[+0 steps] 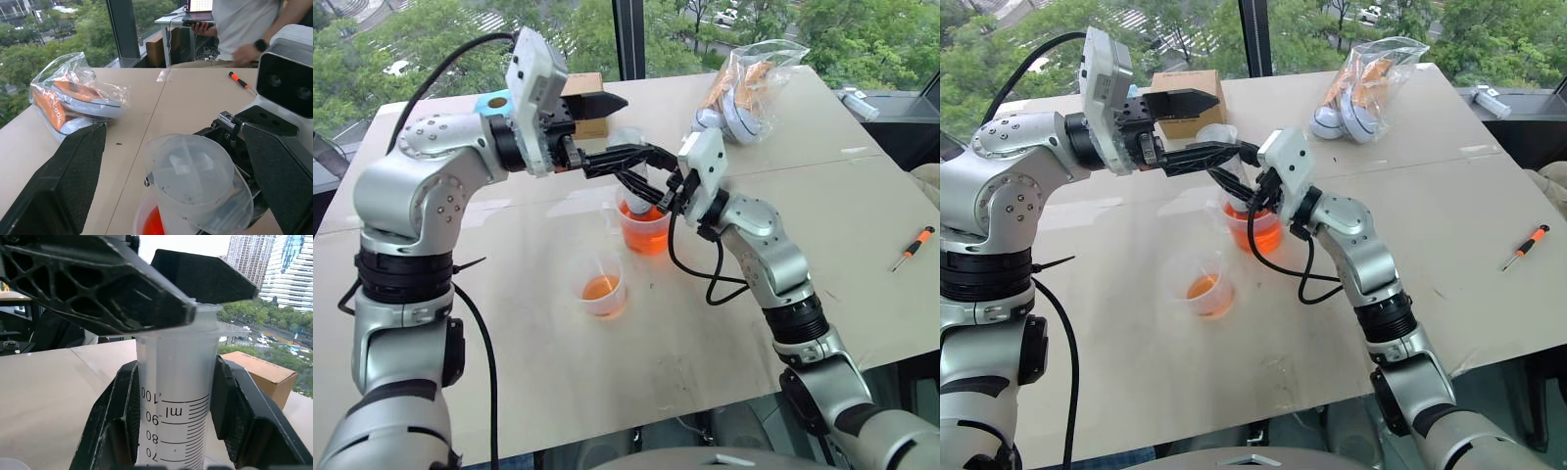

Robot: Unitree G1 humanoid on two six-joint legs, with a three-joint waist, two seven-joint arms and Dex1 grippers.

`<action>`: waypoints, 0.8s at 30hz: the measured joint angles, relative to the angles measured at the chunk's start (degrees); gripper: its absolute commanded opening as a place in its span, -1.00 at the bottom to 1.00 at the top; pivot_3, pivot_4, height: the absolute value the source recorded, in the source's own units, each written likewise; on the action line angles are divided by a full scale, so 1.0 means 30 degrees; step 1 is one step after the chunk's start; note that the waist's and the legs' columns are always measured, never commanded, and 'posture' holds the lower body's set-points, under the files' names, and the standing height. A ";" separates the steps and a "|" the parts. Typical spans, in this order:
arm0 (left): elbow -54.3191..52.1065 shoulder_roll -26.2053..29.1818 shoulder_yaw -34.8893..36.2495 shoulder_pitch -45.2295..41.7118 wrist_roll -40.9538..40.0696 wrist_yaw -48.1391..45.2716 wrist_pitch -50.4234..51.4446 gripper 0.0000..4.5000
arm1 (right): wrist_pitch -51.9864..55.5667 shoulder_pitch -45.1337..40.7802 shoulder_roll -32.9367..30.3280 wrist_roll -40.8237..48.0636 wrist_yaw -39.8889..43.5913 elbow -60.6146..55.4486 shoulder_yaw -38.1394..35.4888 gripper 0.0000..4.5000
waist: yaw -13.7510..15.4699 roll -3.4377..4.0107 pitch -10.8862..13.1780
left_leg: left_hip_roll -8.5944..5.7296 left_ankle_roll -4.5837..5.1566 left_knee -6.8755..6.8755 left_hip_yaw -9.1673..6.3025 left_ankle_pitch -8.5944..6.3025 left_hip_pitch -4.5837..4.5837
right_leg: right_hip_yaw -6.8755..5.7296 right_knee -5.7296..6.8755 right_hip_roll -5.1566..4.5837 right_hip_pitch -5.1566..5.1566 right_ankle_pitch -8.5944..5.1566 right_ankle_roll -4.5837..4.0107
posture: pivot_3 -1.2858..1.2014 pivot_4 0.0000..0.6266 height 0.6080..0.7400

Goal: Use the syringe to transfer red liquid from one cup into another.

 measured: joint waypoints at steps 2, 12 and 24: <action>0.0007 -0.0036 0.0017 0.0000 -0.0055 -0.0147 0.0073 0.23 | -0.0016 0.0017 0.0000 -0.0074 -0.0001 0.0003 0.0023 -0.34 | 0.0027 0.0000 0.0000 | 0.0000 0.0000 0.0001 -0.0001 0.0000 -0.0001 | -0.0001 0.0000 -0.0001 0.0000 0.0000 0.0000 | 0.03 -0.52 1.00; -0.0044 -0.0016 0.0002 0.0007 0.0055 -0.0466 0.0246 0.23 | -0.0115 0.0019 -0.0009 -0.0161 0.0056 0.0102 0.0026 -0.34 | 0.0029 0.0000 0.0000 | -0.0001 0.0000 0.0003 0.0000 0.0000 0.0000 | 0.0000 0.0000 0.0000 0.0000 0.0000 0.0000 | 0.03 -0.52 1.00; -0.0113 0.0051 0.0010 0.0077 0.0021 -0.0805 0.0488 -0.37 | -0.0160 0.0011 0.0003 -0.0218 0.0049 0.0223 0.0012 -0.34 | 0.0027 0.0000 0.0000 | 0.0000 0.0001 0.0003 0.0000 0.0000 0.0000 | 0.0000 0.0000 0.0001 0.0000 0.0000 0.0000 | 0.03 -0.52 1.00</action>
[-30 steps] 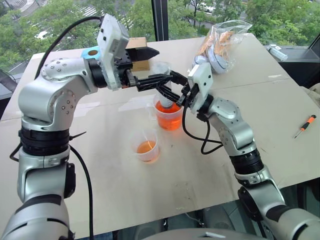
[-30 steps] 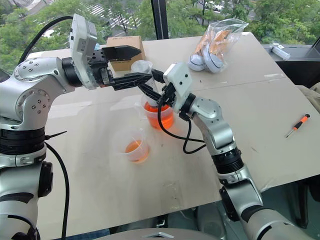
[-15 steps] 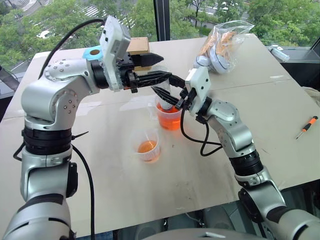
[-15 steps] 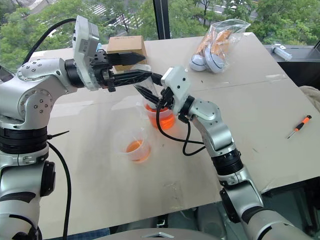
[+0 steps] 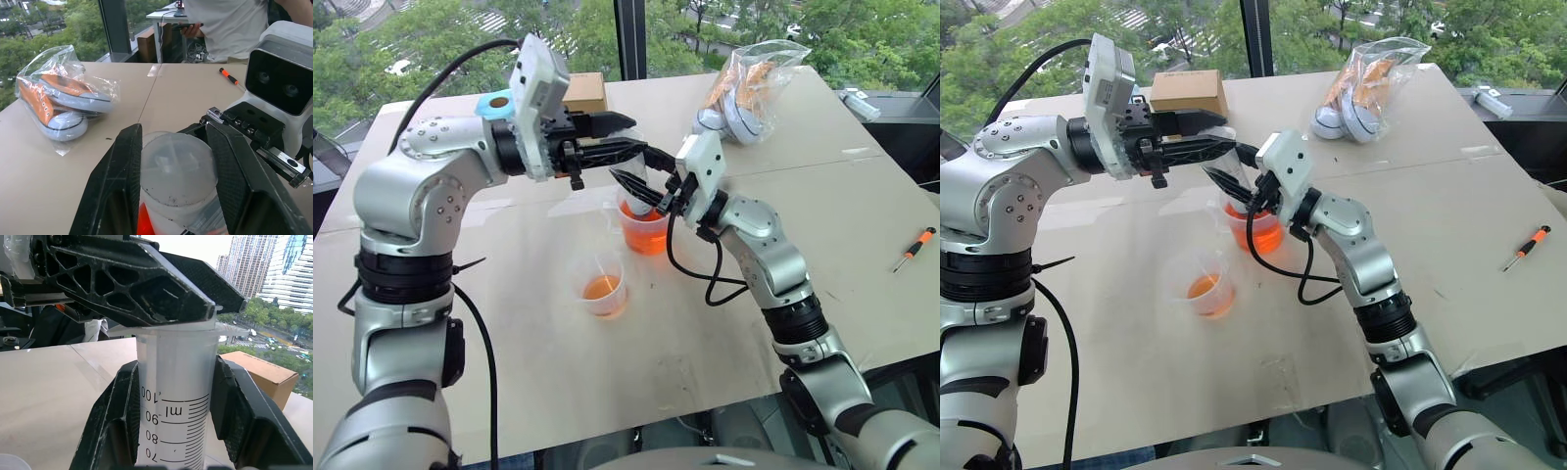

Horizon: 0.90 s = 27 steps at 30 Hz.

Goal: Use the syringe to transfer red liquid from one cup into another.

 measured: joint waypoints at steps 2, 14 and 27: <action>0.0000 0.0000 0.0000 0.0003 0.0039 0.0024 -0.0007 -0.37 | -0.0002 -0.0004 0.0015 0.0000 -0.0001 0.0022 0.0000 -0.34 | 0.0003 0.0000 0.0000 | 0.0000 0.0000 0.0000 0.0000 0.0000 -0.0001 | 0.0000 0.0000 0.0000 0.0000 0.0000 0.0000 | 0.03 -0.52 1.00; 0.0235 -0.0361 0.0010 -0.0647 -0.0205 0.0722 0.0813 -0.37 | -0.0593 -0.0015 0.0206 0.0006 -0.0057 0.0382 -0.0105 -0.34 | -0.0001 0.0000 0.0000 | 0.0000 0.0000 0.0003 -0.0002 0.0000 -0.0001 | 0.0000 0.0001 0.0000 0.0000 0.0000 0.0000 | 0.03 -0.52 1.00; 0.1244 -0.0673 0.0205 -0.1886 -0.0986 0.1285 0.1752 -0.37 | -0.1238 0.0028 0.0398 -0.0023 -0.0121 0.0697 -0.0526 -0.34 | -0.0011 -0.0002 0.0000 | -0.0001 -0.0002 0.0009 -0.0002 0.0001 0.0001 | 0.0001 0.0001 -0.0001 0.0000 0.0000 0.0000 | 0.03 -0.52 1.00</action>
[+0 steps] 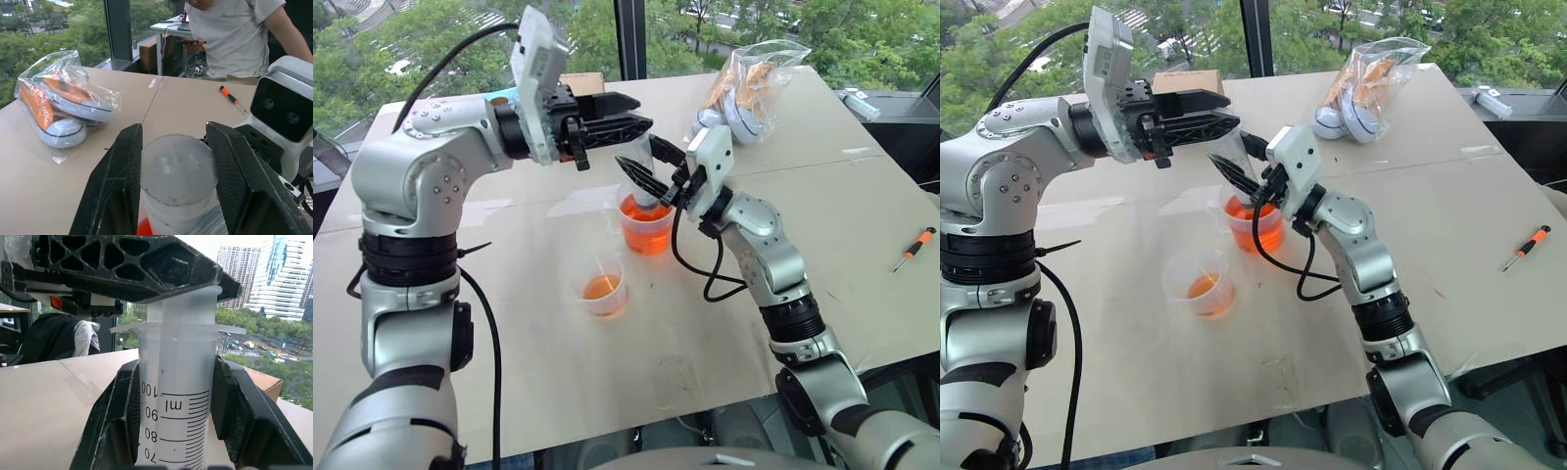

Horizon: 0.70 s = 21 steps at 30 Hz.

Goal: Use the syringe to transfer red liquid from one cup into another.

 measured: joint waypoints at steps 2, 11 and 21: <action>0.0057 -0.0018 0.0002 -0.0038 -0.0003 0.0000 -0.0004 -0.37 | -0.0005 0.0045 0.0008 -0.0031 -0.0001 0.0008 0.0000 -0.34 | 0.0003 0.0000 0.0000 | 0.0000 0.0000 0.0000 0.0000 0.0000 0.0001 | 0.0000 0.0001 0.0000 0.0000 0.0000 0.0000 | 0.03 -0.52 1.00; 0.0114 -0.0062 0.0138 -0.0038 0.0016 0.0000 -0.0109 -0.37 | -0.0094 0.0152 0.0131 -0.0156 -0.0003 0.0186 -0.0001 -0.34 | -0.0005 0.0000 0.0000 | 0.0000 0.0000 0.0001 0.0001 0.0000 0.0001 | 0.0002 0.0001 0.0001 0.0000 0.0000 0.0000 | 0.03 -0.52 1.00; 0.0715 -0.0131 0.1705 -0.1046 0.0251 0.0964 -0.1465 0.90 | -0.0382 -0.0269 0.0172 -0.0720 0.0521 0.0825 0.0635 -0.34 | -0.0015 -0.0005 0.0003 | 0.0004 0.0000 0.0000 -0.0003 0.0000 0.0000 | -0.0004 0.0001 0.0002 -0.0003 0.0000 -0.0001 | 0.03 -0.52 1.00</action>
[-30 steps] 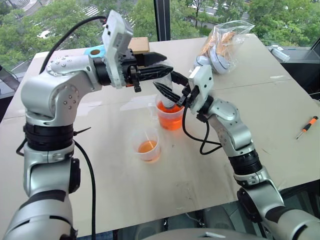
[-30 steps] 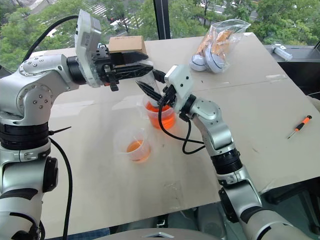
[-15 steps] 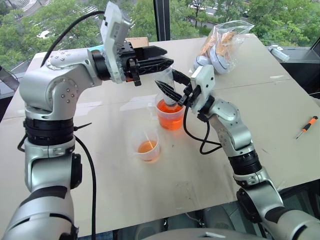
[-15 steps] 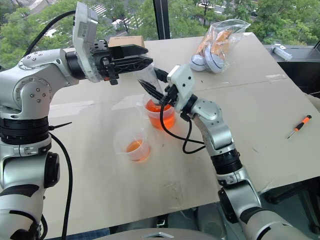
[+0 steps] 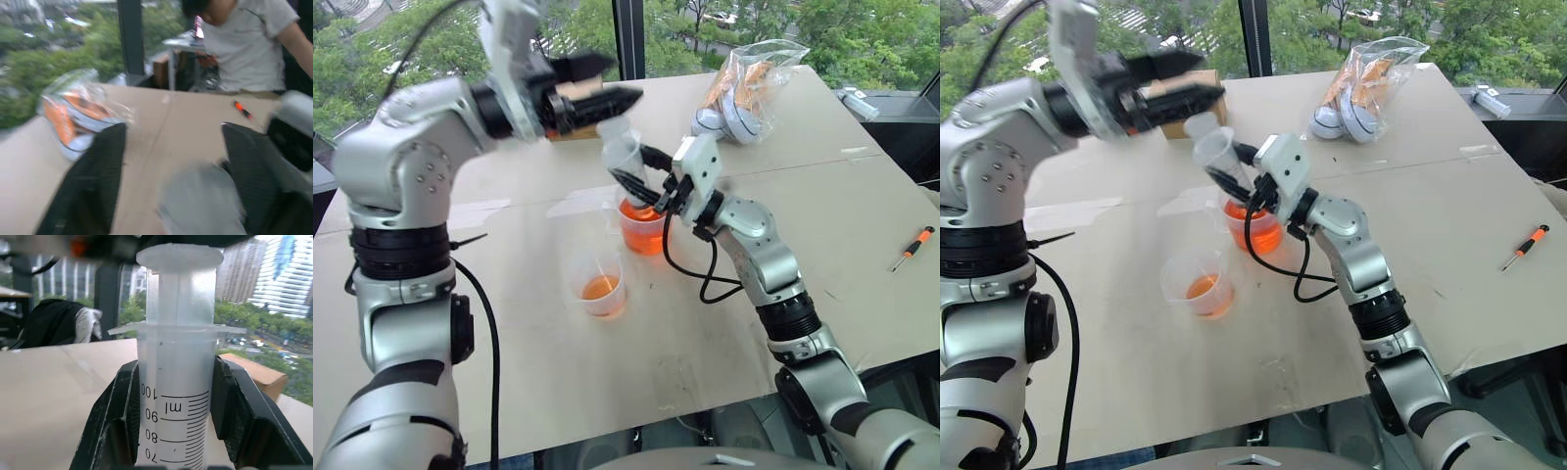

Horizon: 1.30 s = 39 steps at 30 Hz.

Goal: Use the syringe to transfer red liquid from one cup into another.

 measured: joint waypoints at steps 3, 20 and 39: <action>0.0217 -0.0209 0.0542 -0.0136 -0.0002 0.0390 -0.0127 0.90 | -0.0221 -0.0274 -0.0083 -0.0014 0.0104 0.0134 -0.0052 -0.34 | 0.0064 -0.0002 -0.0001 | -0.0006 0.0001 0.0026 -0.0004 0.0000 -0.0001 | -0.0004 0.0000 -0.0006 0.0009 0.0001 0.0001 | 0.03 -0.52 1.00; 0.3046 -0.1528 0.2334 -0.2479 -0.0394 0.2779 -0.0437 0.90 | 0.1147 -0.3120 -0.0300 0.2537 -0.0142 -0.0596 -0.2616 -0.34 | -0.0022 -0.0007 0.0000 | -0.0004 -0.0001 0.0023 -0.0011 0.0000 -0.0006 | -0.0012 0.0016 -0.0005 0.0009 0.0001 0.0001 | 0.03 -0.52 1.00; -0.0033 0.5344 0.3232 -0.0081 -0.4161 -0.3464 0.4220 0.90 | 0.9150 0.0346 0.0917 0.9456 0.0675 -0.5290 0.0344 -0.34 | -0.0431 -0.0006 -0.0001 | -0.0004 0.0001 0.0008 -0.0017 -0.0001 0.0020 | 0.0000 0.0008 0.0012 0.0010 -0.0002 -0.0001 | 0.03 -0.52 1.00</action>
